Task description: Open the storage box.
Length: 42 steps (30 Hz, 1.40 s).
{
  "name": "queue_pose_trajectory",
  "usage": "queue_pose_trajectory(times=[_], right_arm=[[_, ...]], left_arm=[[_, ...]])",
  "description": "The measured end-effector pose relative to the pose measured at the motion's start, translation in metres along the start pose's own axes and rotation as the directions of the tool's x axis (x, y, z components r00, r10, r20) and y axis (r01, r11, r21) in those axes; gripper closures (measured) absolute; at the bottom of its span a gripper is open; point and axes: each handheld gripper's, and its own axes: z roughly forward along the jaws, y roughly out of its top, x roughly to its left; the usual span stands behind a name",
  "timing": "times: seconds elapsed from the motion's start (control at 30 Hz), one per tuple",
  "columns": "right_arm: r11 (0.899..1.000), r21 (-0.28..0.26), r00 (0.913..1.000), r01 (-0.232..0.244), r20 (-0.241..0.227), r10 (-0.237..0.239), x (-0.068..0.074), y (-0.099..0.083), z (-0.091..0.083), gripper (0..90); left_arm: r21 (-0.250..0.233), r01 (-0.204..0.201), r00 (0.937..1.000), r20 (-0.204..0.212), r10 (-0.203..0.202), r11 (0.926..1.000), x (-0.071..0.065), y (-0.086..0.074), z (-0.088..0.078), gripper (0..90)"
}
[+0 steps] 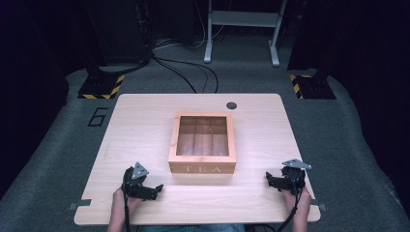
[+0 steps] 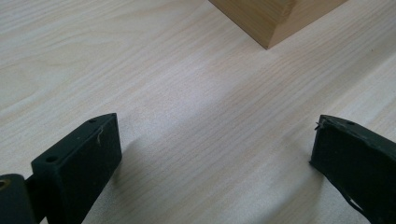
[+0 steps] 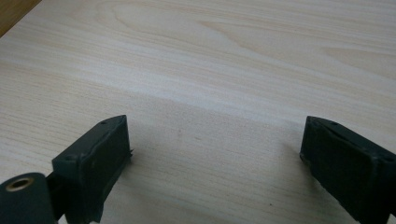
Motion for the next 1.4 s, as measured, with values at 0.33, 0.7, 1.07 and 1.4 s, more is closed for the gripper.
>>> queue_pose_trajectory(times=[0.33,0.7,1.07,1.4], right_arm=[[1.000,0.000,1.0000,0.001,-0.001,-0.001,0.000,0.000,0.000,7.9],[1.000,0.000,1.0000,0.001,-0.001,-0.001,0.000,0.000,0.000,7.9],[1.000,0.000,1.0000,0.001,-0.001,-0.001,0.000,0.000,0.000,7.9],[1.000,0.000,1.0000,0.001,0.000,-0.001,0.000,0.000,0.000,7.9]], left_arm=[[-0.003,-0.006,1.0000,-0.003,0.006,1.0000,0.000,0.000,0.000,1.8],[-0.015,-0.003,1.0000,0.002,0.003,0.9999,0.001,0.000,-0.003,1.0],[-0.149,0.047,0.9965,0.076,-0.036,0.9878,0.000,0.023,-0.010,0.6],[-0.191,0.005,0.9947,0.102,0.015,0.9816,-0.006,0.056,0.002,3.7]])
